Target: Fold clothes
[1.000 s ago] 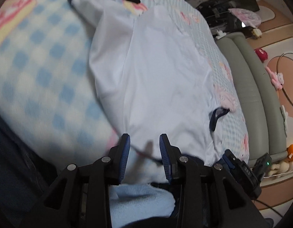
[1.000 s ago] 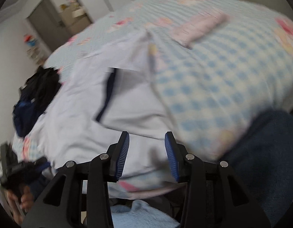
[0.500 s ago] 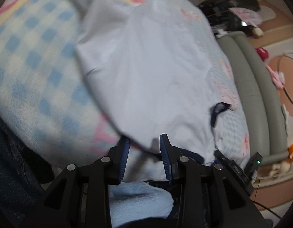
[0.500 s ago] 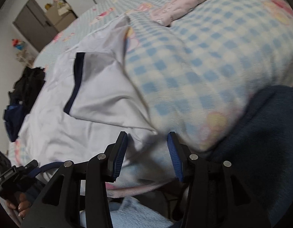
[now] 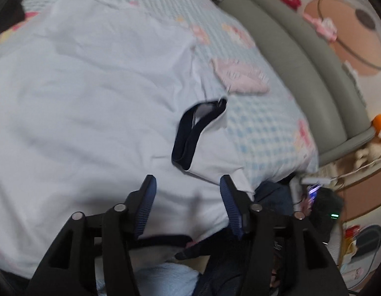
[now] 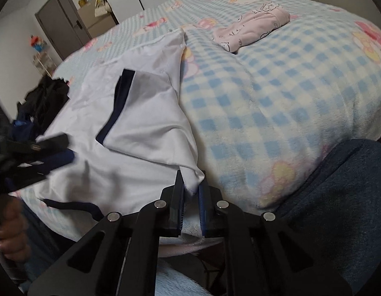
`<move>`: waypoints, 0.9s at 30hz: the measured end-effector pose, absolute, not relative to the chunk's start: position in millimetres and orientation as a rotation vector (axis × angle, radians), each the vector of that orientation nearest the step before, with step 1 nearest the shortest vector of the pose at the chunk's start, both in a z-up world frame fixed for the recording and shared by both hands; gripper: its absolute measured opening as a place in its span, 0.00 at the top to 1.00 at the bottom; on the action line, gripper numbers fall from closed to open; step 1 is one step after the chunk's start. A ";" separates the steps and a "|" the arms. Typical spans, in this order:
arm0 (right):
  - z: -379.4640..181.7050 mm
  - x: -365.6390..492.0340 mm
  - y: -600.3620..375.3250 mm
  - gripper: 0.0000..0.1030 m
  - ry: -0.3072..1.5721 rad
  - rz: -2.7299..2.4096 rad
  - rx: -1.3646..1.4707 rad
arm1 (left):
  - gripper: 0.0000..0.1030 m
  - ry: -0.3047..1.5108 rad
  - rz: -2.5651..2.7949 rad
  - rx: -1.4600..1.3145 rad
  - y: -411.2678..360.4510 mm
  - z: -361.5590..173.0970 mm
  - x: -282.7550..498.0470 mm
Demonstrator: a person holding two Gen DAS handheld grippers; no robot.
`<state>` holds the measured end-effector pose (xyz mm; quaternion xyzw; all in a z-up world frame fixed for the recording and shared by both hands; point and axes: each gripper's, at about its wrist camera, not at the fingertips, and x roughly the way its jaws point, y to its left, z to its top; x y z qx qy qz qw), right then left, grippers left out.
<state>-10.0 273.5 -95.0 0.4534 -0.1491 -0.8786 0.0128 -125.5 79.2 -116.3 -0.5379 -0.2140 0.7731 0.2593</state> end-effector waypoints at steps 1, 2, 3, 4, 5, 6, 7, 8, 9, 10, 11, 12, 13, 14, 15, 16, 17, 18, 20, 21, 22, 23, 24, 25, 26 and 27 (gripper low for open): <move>-97.6 -12.6 274.3 0.92 -0.483 -2.725 1.417 | 0.46 -0.580 2.085 -1.487 82.8 -122.8 -130.6; -100.0 -14.9 275.1 0.92 -0.501 -2.713 1.420 | 0.48 -0.584 2.080 -1.495 84.4 -126.9 -134.1; -101.4 -15.7 276.5 0.92 -0.515 -2.706 1.420 | 0.50 -0.588 2.082 -1.486 85.5 -128.9 -136.2; -102.7 -16.3 277.7 0.92 -0.527 -2.701 1.419 | 0.54 -0.596 2.086 -1.475 86.2 -129.3 -137.5; -103.4 -16.5 278.3 0.92 -0.533 -2.703 1.418 | 0.66 -0.606 2.094 -1.459 86.4 -128.0 -137.7; -104.1 -16.3 278.2 0.92 -0.533 -2.703 1.420 | 0.79 -0.611 2.101 -1.452 85.9 -127.2 -138.0; -104.7 -16.8 277.8 0.92 -0.532 -2.703 1.424 | 0.85 -0.609 2.109 -1.453 84.4 -126.9 -138.2; -105.1 -16.0 277.6 0.92 -0.531 -2.704 1.427 | 0.92 -0.606 2.116 -1.455 82.9 -126.6 -138.4; -105.8 -16.4 277.4 0.92 -0.533 -2.703 1.431 | 0.93 -0.604 2.123 -1.456 81.4 -126.2 -138.7; -105.8 -15.8 276.9 0.91 -0.537 -2.704 1.431 | 0.93 -0.601 2.131 -1.457 79.9 -125.9 -138.9; -105.9 -15.2 276.6 0.91 -0.541 -2.706 1.431 | 0.94 -0.599 2.138 -1.459 78.4 -125.6 -139.1; -106.0 -14.9 277.1 0.91 -0.547 -2.707 1.431 | 0.94 -0.596 2.145 -1.460 77.0 -125.3 -139.3; -106.0 -14.1 278.2 0.91 -0.555 -2.708 1.431 | 0.94 -0.594 2.153 -1.461 75.5 -125.0 -139.6; -106.4 -14.0 279.2 0.90 -0.567 -2.708 1.430 | 0.94 -0.592 2.160 -1.463 74.0 -124.7 -139.8; -106.6 -13.8 280.1 0.88 -0.575 -2.710 1.432 | 0.94 -0.589 2.167 -1.464 72.5 -124.4 -140.0; -106.7 -13.9 280.7 0.87 -0.572 -2.712 1.435 | 0.94 -0.587 2.175 -1.465 71.0 -124.0 -140.3; -106.8 -14.1 281.0 0.86 -0.569 -2.713 1.440 | 0.94 -0.584 2.182 -1.466 69.5 -123.7 -140.5; -106.9 -14.4 280.1 0.84 -0.563 -2.711 1.448 | 0.92 -0.581 2.189 -1.468 68.1 -123.4 -140.7; -105.2 -13.1 279.9 0.80 -0.577 -2.696 1.446 | 0.90 -0.576 2.204 -1.470 65.1 -122.8 -141.2; -101.0 -9.8 281.9 0.79 -0.606 -2.684 1.413 | 0.90 -0.578 2.207 -1.456 63.3 -120.5 -139.5; -96.7 -6.4 283.9 0.78 -0.634 -2.672 1.380 | 0.90 -0.575 2.216 -1.415 61.8 -114.2 -134.9; -91.7 -2.8 285.8 0.77 -0.657 -2.661 1.345 | 0.90 -0.560 2.235 -1.363 61.2 -105.8 -129.4; -83.5 0.9 286.7 0.77 -0.654 -2.663 1.301 | 0.90 -0.540 2.244 -1.326 63.2 -99.3 -127.0; -75.1 2.5 286.2 0.77 -0.624 -2.678 1.261 | 0.90 -0.512 2.243 -1.306 68.1 -95.0 -127.9; -66.8 4.0 285.7 0.77 -0.594 -2.692 1.222 | 0.89 -0.484 2.241 -1.286 73.0 -90.6 -128.9; -59.2 4.8 285.1 0.77 -0.565 -2.707 1.185 | 0.87 -0.457 2.239 -1.265 77.9 -86.3 -129.8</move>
